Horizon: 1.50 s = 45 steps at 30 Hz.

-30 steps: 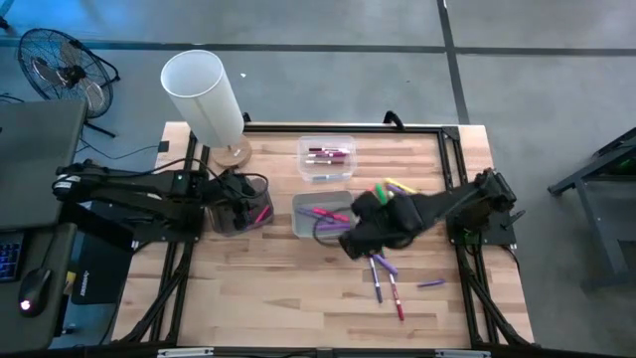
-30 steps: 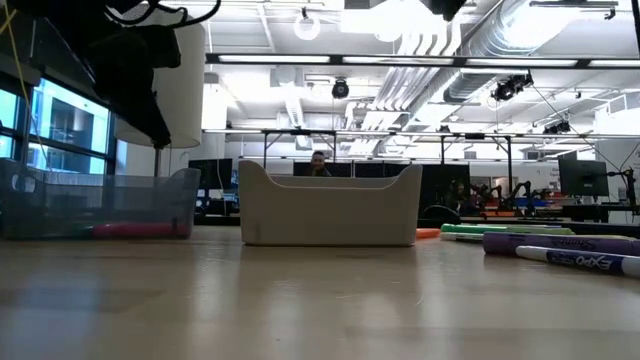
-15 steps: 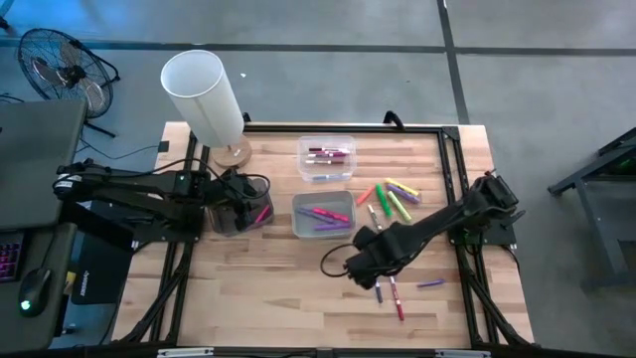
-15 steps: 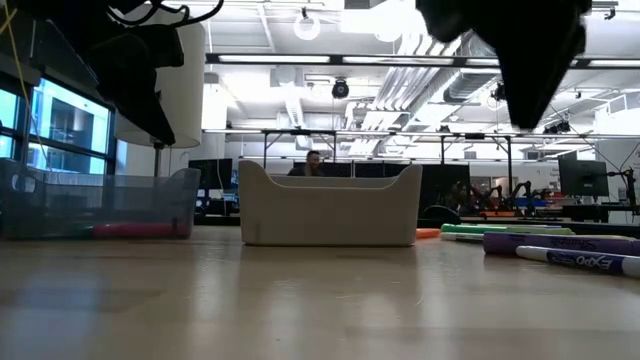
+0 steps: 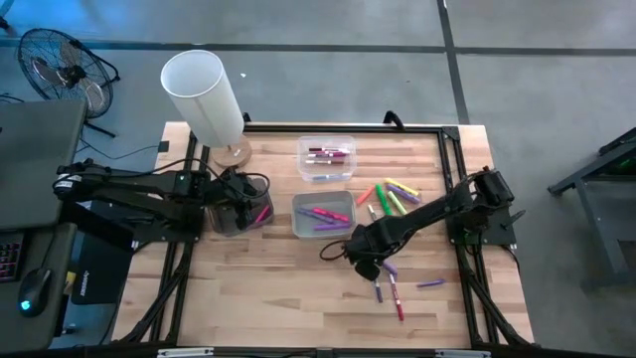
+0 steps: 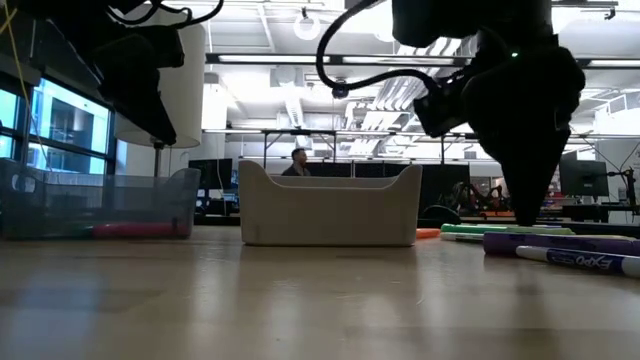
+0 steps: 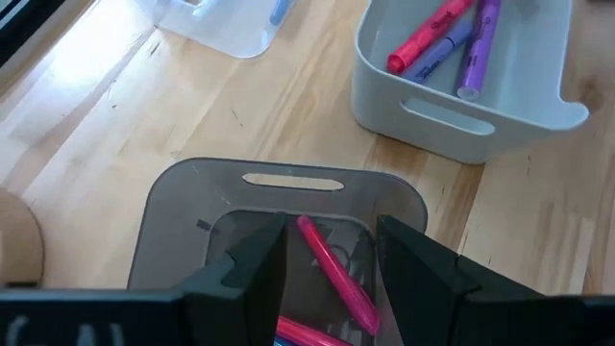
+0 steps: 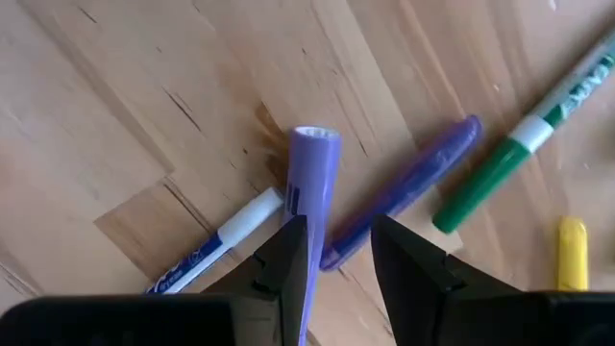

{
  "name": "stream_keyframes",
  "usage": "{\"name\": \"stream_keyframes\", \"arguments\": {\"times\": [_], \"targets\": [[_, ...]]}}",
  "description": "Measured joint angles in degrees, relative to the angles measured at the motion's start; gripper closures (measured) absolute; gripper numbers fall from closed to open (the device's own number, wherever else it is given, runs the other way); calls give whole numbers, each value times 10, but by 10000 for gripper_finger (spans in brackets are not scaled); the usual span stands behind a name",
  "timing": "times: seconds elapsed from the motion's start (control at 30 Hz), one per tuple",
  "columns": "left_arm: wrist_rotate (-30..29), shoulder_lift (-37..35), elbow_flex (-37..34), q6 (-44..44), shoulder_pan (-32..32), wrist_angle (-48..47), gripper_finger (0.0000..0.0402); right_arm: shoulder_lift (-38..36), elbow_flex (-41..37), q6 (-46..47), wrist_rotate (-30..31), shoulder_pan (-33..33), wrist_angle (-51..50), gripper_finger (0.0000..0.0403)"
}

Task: Pick & Place Markers
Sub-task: Put the purple highlighter pen into the white bin

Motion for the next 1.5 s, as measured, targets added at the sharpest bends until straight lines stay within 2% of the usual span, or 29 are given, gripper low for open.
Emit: {"name": "stream_keyframes", "arguments": {"times": [0.53, 0.87, 1.1, 1.23, 1.4, 1.5], "targets": [[-11, 0, 0, -5, 0, 0, 243, 25, 1, -103, 12, -26, 75, 297], [-15, 0, 0, -5, 0, -1, 243, 54, 3, -124, -6, -49, 71, 297], [-15, 0, 0, -4, 0, -1, 243, 55, 3, -134, -6, -52, 71, 333], [-15, 0, 0, -4, 0, -1, 243, 55, 3, -132, -11, -52, 73, 334], [-16, 0, 0, -4, 0, 0, 243, 34, 0, -118, -4, -53, 68, 331], [-16, 0, 0, -3, 0, 0, 243, -10, 1, -102, 12, -53, 57, 333]]}}
